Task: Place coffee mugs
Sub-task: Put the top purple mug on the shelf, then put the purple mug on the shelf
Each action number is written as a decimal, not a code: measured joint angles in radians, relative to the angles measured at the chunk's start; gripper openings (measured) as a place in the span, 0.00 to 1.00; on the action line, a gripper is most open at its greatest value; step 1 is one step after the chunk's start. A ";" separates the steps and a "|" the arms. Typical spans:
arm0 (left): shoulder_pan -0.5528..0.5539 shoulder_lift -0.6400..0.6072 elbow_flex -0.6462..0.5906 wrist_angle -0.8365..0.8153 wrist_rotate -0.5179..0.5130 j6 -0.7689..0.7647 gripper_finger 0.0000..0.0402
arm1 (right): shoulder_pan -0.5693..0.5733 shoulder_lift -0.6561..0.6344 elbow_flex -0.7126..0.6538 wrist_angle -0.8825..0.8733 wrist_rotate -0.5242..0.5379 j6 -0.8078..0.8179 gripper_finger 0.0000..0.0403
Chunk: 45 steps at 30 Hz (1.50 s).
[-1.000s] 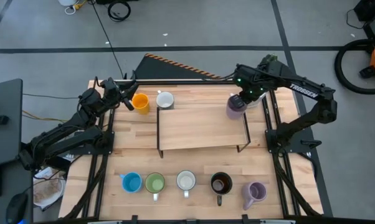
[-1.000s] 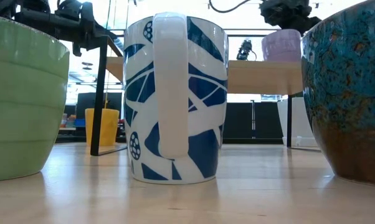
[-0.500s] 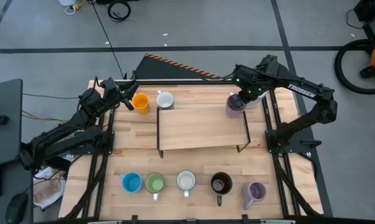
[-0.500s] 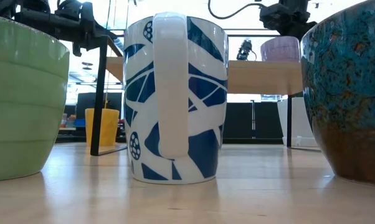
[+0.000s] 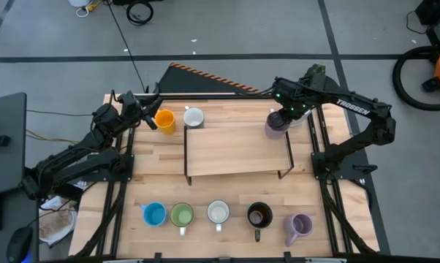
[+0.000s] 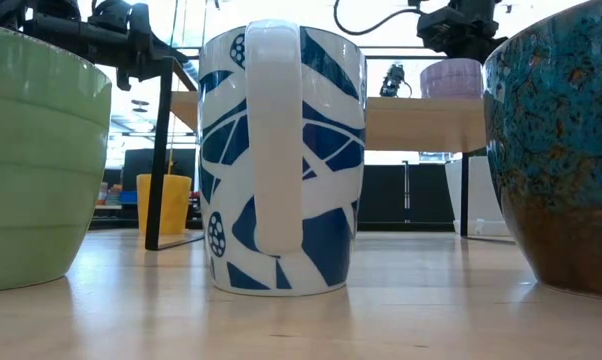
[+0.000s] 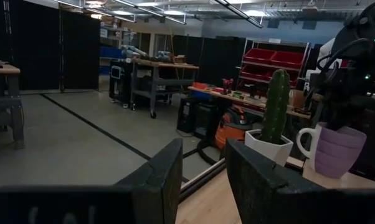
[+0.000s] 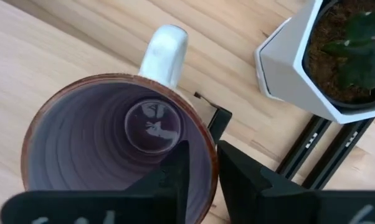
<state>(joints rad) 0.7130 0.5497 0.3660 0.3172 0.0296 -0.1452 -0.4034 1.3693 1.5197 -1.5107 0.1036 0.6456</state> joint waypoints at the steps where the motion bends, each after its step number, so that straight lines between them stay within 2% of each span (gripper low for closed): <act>1: 0.000 0.000 0.000 0.000 0.000 0.000 0.32 | 0.000 0.000 0.008 0.001 0.000 -0.004 0.24; 11: 0.000 0.000 0.000 0.000 0.000 0.002 0.32 | 0.007 0.000 0.127 -0.039 0.008 -0.009 0.35; 16: 0.000 0.000 0.000 -0.001 0.000 0.002 0.32 | 0.060 -0.026 0.146 -0.055 0.003 0.006 0.39; 21: 0.000 0.000 0.000 -0.005 0.000 0.003 0.32 | 0.173 -0.072 0.147 -0.054 0.000 0.066 0.40; 26: 0.000 0.000 0.000 -0.006 0.000 0.054 0.32 | 0.331 -0.081 0.147 -0.053 0.000 0.208 0.40; 36: 0.000 0.000 0.000 -0.018 0.000 0.020 0.32 | 0.601 -0.006 0.147 -0.061 -0.003 0.525 0.40; 45: 0.000 0.000 0.000 -0.026 0.000 -0.031 0.32 | 0.791 0.174 0.147 -0.060 -0.176 0.733 0.39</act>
<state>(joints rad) 0.7132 0.5495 0.3664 0.2913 0.0299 -0.1765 0.3878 1.5432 1.6669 -1.5704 -0.0726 1.3788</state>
